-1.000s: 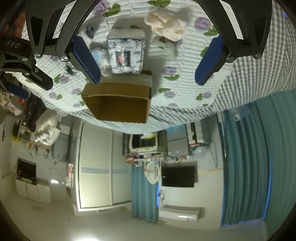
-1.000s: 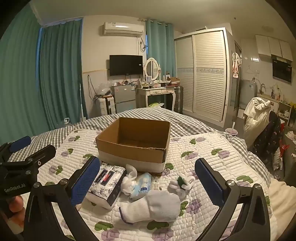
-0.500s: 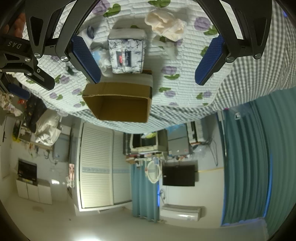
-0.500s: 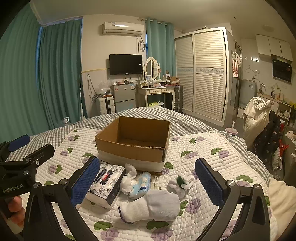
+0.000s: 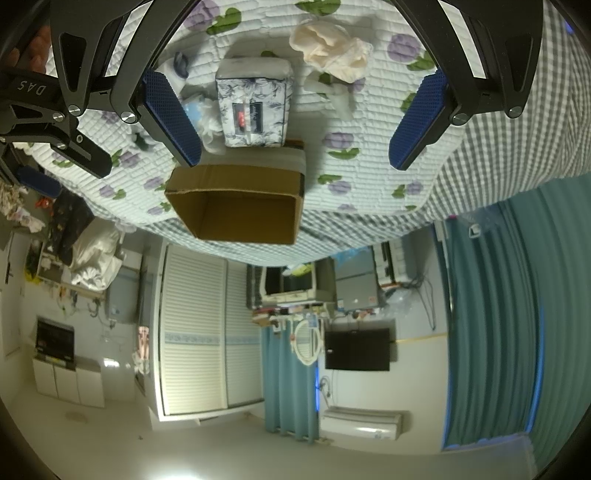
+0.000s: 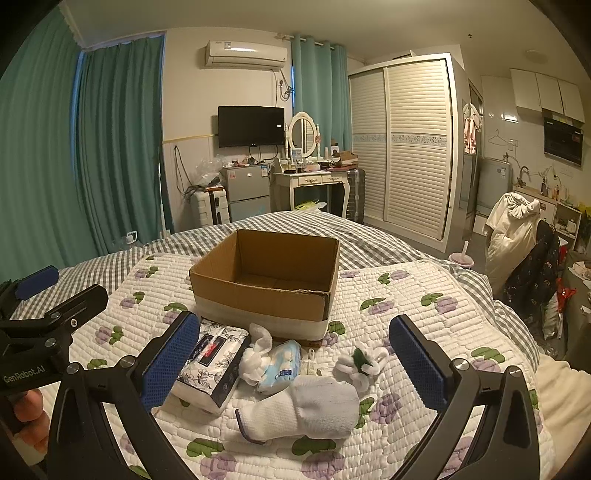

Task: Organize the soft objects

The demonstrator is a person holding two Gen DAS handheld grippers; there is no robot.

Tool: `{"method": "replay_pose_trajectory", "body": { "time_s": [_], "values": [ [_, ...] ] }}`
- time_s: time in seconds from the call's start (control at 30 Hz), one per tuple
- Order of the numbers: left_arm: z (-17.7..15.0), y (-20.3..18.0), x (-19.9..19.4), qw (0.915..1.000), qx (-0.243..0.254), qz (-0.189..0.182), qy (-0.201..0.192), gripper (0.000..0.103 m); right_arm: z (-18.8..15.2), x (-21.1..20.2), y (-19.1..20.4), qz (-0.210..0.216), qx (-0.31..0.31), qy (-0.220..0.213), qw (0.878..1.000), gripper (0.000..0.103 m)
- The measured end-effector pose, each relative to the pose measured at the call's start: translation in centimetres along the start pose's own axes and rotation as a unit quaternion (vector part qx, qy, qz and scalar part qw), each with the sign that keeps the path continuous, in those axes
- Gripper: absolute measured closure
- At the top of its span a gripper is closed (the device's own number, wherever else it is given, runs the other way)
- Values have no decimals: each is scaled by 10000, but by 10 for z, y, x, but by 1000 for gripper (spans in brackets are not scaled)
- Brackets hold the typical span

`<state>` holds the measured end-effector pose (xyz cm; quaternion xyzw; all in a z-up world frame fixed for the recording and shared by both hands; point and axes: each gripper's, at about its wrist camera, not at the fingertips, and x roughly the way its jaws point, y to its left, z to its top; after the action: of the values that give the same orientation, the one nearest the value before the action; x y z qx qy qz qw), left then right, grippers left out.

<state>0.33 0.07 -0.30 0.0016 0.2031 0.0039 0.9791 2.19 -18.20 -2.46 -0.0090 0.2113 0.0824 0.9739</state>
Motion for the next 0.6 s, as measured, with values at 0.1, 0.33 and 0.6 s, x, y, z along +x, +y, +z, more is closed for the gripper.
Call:
{"method": "replay_pose_trajectory", "body": {
  "time_s": [0.1,0.33,0.6],
  "values": [
    [0,0,0,10000,0,1,-2,0,0,0,0,0,-2,1,10000,0],
    [0,0,0,10000,4,3,2,0,-2,1,0,-12,-8,11,10000,0],
    [0,0,0,10000,11,2,3,0,-1,2,0,-11,-9,13,10000,0]
  ]
}}
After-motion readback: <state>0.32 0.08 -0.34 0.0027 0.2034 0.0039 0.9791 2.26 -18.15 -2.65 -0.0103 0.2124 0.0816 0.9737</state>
